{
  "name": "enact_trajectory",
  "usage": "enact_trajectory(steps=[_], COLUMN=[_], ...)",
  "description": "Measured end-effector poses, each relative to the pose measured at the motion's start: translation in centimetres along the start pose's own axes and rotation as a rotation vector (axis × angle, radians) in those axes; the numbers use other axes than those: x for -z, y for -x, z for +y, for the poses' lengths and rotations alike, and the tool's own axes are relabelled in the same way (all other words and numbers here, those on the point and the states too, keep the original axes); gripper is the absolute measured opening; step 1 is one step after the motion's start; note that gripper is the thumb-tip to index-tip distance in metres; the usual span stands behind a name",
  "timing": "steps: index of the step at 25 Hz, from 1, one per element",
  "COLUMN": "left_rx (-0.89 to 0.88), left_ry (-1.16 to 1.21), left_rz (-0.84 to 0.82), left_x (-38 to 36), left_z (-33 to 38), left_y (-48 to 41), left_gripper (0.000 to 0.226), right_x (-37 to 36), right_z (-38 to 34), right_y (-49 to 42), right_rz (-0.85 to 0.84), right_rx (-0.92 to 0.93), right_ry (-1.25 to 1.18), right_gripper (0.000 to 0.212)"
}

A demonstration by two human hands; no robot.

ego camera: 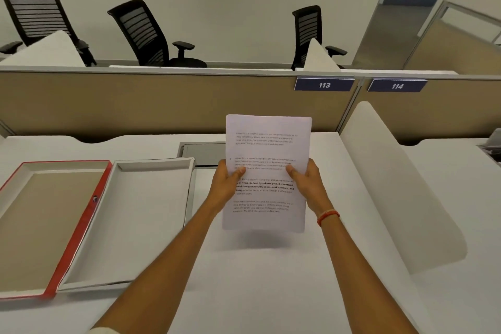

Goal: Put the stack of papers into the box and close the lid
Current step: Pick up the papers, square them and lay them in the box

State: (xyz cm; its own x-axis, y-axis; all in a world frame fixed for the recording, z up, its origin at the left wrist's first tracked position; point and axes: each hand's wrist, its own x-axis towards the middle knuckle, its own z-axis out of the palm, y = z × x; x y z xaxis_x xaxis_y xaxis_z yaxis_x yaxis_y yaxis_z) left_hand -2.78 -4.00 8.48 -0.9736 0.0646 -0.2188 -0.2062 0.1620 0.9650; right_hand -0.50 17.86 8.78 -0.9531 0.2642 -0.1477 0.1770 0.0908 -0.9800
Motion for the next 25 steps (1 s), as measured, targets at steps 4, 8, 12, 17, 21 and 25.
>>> enact_trajectory(steps=[4,8,12,17,21,25], left_rx=[0.124,0.203,0.298,0.355,0.345,0.354], left_ry=[-0.017,0.030,0.021,0.041,0.057,0.083], left_rz=[-0.001,0.035,0.101,0.173,0.168,0.177], left_x=[5.6,12.1,19.0,25.9,29.7,31.9], left_z=[1.2,0.9,-1.3,-4.9,-7.2,-8.6], left_y=[-0.1,0.7,1.5,1.4,0.9,0.2], left_gripper=[0.041,0.034,0.035,0.040,0.037,0.039], right_x=[-4.5,-10.6,-17.9,-25.3,-29.4,-32.3], right_z=[-3.1,-4.5,-3.8,-1.8,-1.1,-0.5], right_y=[0.0,0.9,2.4,4.2,5.1,5.6], right_rz=[-0.083,-0.131,-0.182,-0.192,-0.176,-0.145], right_rx=[-0.106,-0.219,-0.284,-0.340,-0.353,-0.375], right_ry=[-0.010,0.007,0.025,0.013,0.039,0.095], right_gripper=[0.043,0.047,0.048,0.042,0.039,0.045])
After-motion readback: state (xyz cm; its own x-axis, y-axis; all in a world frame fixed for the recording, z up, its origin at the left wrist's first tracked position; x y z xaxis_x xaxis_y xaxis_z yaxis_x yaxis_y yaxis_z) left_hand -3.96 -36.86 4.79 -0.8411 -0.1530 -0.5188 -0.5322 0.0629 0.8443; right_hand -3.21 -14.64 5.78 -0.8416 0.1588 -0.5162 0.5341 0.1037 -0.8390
